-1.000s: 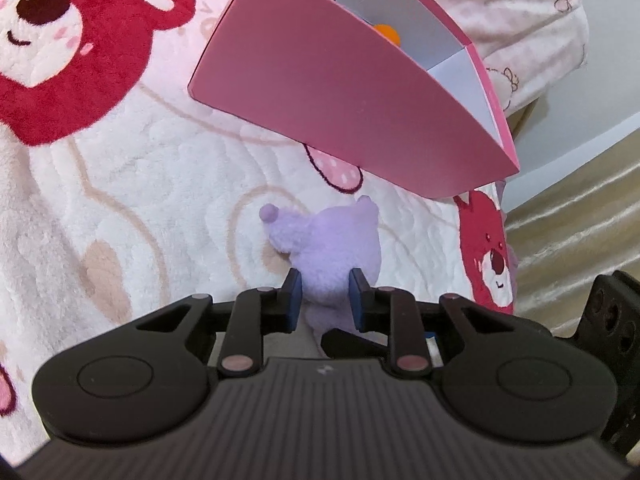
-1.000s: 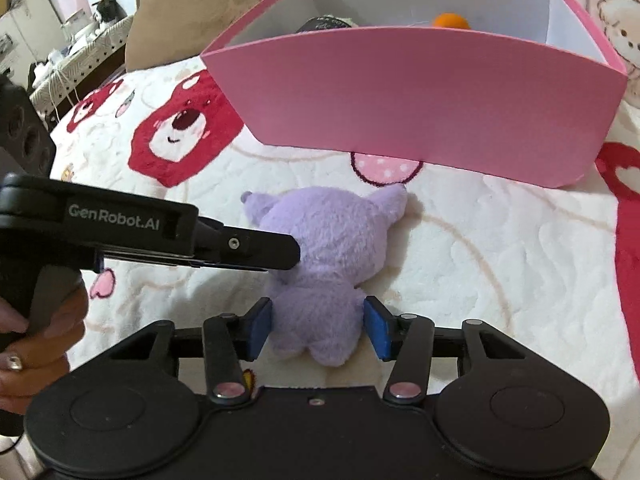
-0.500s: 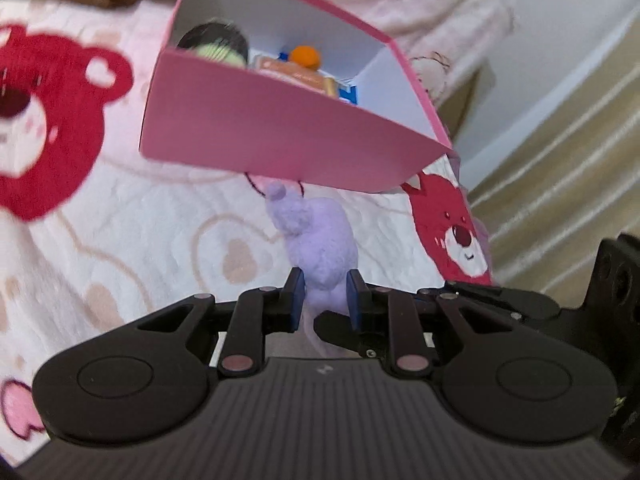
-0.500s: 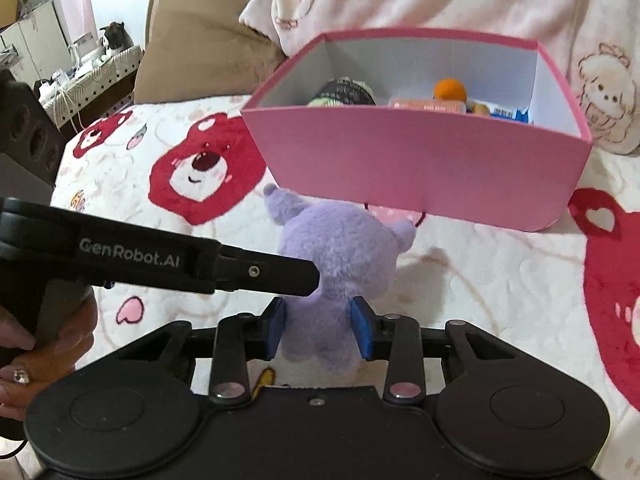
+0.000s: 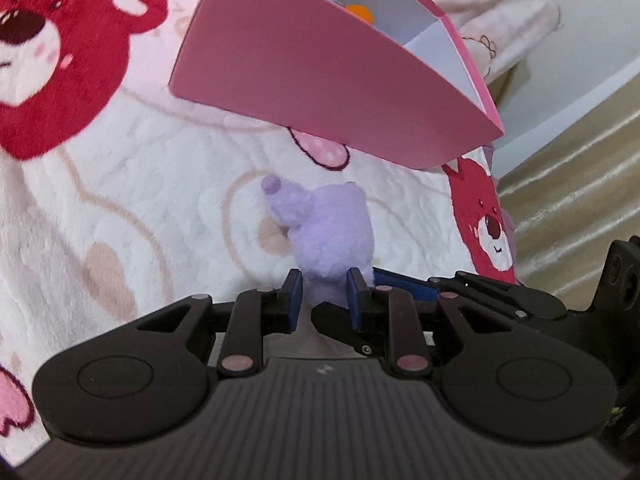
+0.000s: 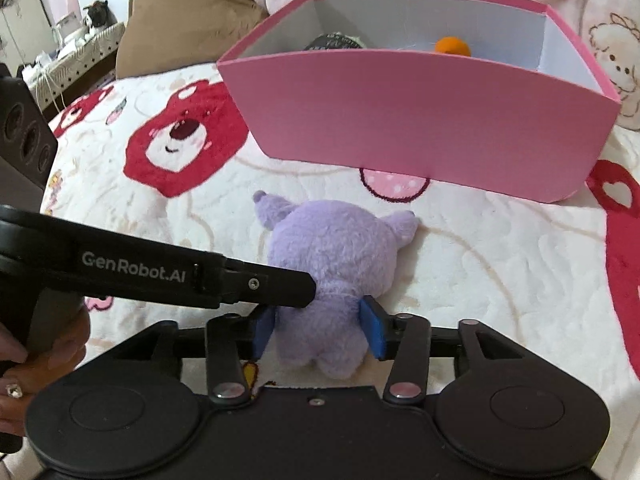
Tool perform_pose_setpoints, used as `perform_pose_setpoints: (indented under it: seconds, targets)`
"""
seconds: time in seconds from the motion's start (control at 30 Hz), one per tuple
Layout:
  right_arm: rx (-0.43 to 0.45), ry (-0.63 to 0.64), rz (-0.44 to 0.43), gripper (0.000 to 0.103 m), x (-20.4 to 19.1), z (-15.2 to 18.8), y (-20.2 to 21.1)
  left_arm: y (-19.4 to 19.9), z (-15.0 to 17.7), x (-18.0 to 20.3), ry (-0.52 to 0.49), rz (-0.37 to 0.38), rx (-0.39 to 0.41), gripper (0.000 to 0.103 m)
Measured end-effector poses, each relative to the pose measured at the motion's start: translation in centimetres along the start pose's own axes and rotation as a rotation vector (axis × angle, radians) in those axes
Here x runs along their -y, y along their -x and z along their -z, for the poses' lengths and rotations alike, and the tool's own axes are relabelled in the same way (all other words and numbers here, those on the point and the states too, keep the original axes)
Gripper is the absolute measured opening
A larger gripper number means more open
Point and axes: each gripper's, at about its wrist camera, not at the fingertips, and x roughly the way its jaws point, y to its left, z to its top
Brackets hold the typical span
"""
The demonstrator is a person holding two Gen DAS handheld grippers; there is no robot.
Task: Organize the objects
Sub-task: 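Carry the plush bear over the pink box and lower it inside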
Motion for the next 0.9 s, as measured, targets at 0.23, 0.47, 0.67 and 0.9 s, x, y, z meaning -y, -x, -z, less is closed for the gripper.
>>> perform_pose_setpoints:
  seconds: [0.23, 0.47, 0.67, 0.9]
  targets:
    - [-0.044, -0.052, 0.024, 0.067, 1.2, 0.2, -1.2, -0.2, 0.0, 0.1, -0.015, 0.006, 0.006, 0.024]
    - [0.008, -0.058, 0.0, 0.053, 0.8, 0.4, 0.5, 0.6, 0.2, 2.3, -0.1, 0.026, 0.016, 0.026]
    - [0.082, -0.073, 0.017, 0.053, -0.4, -0.1, 3.5, 3.6, -0.2, 5.4, -0.21, 0.007, 0.046, 0.026]
    - [0.17, -0.067, 0.02, 0.053, -0.9, -1.4, 8.2, 7.0, -2.7, 9.4, -0.291, 0.035, 0.041, 0.025]
